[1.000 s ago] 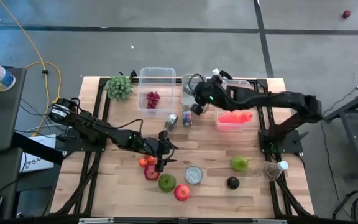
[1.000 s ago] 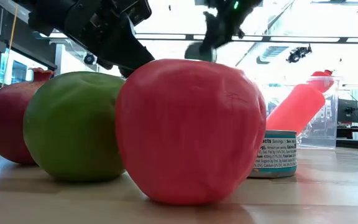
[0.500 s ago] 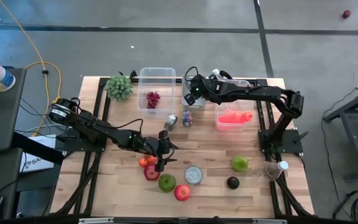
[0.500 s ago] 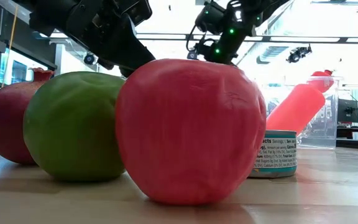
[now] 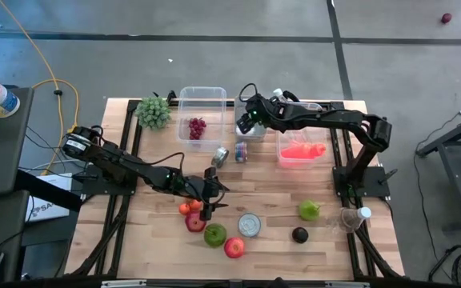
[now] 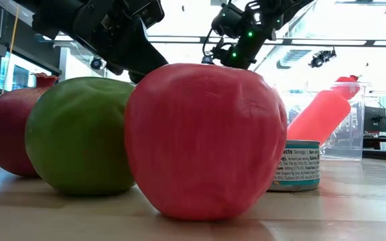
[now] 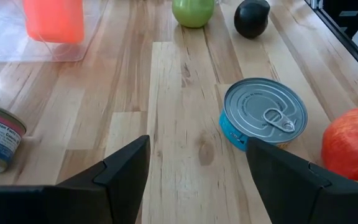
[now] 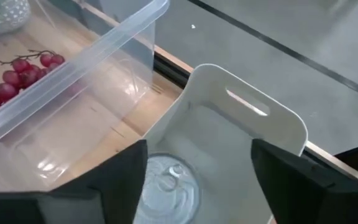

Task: Pick & Place Food Item
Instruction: Put the green tuna can into the white bin

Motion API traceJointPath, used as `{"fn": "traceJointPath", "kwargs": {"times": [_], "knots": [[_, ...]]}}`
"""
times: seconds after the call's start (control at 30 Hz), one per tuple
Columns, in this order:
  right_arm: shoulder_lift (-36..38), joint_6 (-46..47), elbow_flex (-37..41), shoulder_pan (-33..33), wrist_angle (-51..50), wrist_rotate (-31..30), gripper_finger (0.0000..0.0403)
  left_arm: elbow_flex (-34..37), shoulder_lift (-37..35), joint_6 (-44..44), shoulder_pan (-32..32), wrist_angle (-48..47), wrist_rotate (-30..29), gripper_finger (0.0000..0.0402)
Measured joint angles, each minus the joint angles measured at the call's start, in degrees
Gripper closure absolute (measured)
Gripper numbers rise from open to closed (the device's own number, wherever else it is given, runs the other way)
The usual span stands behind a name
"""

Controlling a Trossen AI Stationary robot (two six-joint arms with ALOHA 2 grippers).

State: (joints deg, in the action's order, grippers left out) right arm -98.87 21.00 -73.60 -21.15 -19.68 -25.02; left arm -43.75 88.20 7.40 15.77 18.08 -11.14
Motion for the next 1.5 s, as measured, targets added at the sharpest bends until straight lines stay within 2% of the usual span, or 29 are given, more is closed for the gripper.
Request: {"fn": "traceJointPath", "kwargs": {"times": [0.2, 0.4, 0.6, 0.77, 0.93, 1.1, 1.27, 1.4, 1.5], "knots": [[0.3, -3.8, 0.0, 1.3, 0.6, 0.2, 0.01, 0.0, 0.0, 0.0, 0.0, 0.0, 0.0, 0.0144], [3.8, -9.7, 0.0, 4.1, 0.0, 1.2, 0.0112, 0.0, 0.0, 0.0, 0.0, 0.0, 0.0, 0.0144], [11.0, -11.7, 0.0, 9.1, -3.4, 1.3, 0.0127, 0.0, 0.0, 0.0, 0.0, 0.0, 0.0, 0.0144], [17.6, -9.2, -0.1, 15.6, -16.8, 6.2, 0.0128, 0.0, 0.0, 0.0, 0.2, -0.5, 0.8, 0.0144], [21.5, 1.9, 0.5, 23.6, -32.4, 13.3, 0.0131, 0.0, 0.0, 0.2, 0.2, -0.5, 1.4, 0.0144], [21.9, 6.0, 3.7, 31.6, -40.6, 13.4, 0.0133, 0.0, 0.0, 1.7, 0.2, -0.7, 1.7, 0.0144], [22.0, 7.1, 10.0, 37.8, -36.4, 12.4, 0.0133, 0.0, 0.0, 1.7, 0.2, -0.9, 3.5, 0.0144], [22.0, 7.5, 15.3, 41.4, -26.8, 9.9, 0.0133, 0.0, 0.0, 1.7, 0.2, -1.0, 3.6, 0.0144], [22.0, 5.7, 19.5, 43.5, -16.7, 5.4, 0.0133, 0.0, 0.0, 1.7, 0.2, -1.1, 3.6, 0.0144]]}}
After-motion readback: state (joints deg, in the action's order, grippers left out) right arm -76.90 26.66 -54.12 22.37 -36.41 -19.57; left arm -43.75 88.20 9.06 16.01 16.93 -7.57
